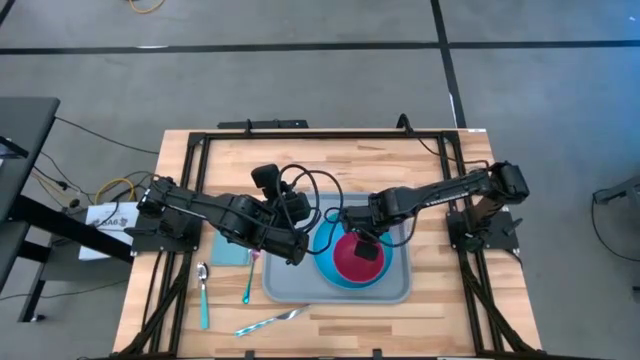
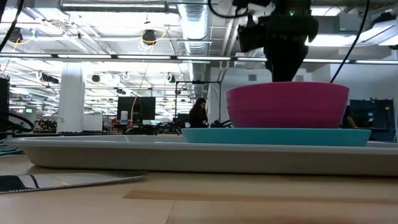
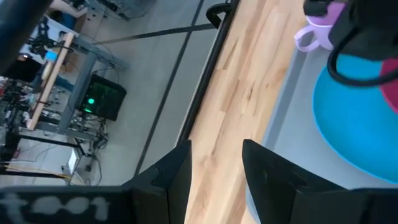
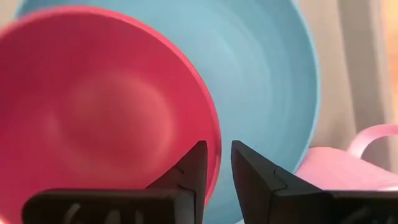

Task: Set up tray
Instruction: Put the red bowl on top of the blue plate on the gray serving tray, then put the blue napkin on the gray serving tray to the left of the blue plate

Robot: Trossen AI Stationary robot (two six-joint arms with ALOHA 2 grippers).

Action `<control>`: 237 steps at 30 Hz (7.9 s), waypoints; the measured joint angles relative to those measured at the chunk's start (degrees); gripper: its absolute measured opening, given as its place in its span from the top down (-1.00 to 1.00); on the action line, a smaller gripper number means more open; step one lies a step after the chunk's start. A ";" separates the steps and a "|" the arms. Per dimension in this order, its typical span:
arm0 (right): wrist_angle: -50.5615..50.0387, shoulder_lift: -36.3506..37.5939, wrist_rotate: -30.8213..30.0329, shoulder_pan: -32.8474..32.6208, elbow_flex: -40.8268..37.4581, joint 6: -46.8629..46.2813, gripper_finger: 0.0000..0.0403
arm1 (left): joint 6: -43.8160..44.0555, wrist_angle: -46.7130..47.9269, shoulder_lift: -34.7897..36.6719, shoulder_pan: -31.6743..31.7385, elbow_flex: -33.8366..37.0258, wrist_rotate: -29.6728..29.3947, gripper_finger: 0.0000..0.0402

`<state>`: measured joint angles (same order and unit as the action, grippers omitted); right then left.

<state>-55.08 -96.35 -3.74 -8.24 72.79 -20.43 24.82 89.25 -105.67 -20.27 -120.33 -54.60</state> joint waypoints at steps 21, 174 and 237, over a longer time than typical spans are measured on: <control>15.12 -5.14 -7.41 -8.64 0.04 1.52 0.98 | 1.53 0.51 0.02 -0.39 0.02 1.82 0.33; 34.12 48.30 -42.68 -25.40 -37.83 9.36 1.00 | 60.88 -23.87 10.82 -8.74 59.84 43.07 0.33; 32.84 48.26 -42.63 -25.41 -37.77 8.75 1.00 | 58.43 -27.23 3.96 -9.35 63.47 45.10 0.10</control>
<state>-22.24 -48.10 -46.37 -33.65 35.03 -11.68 83.25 62.02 -101.71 -29.63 -56.87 -9.50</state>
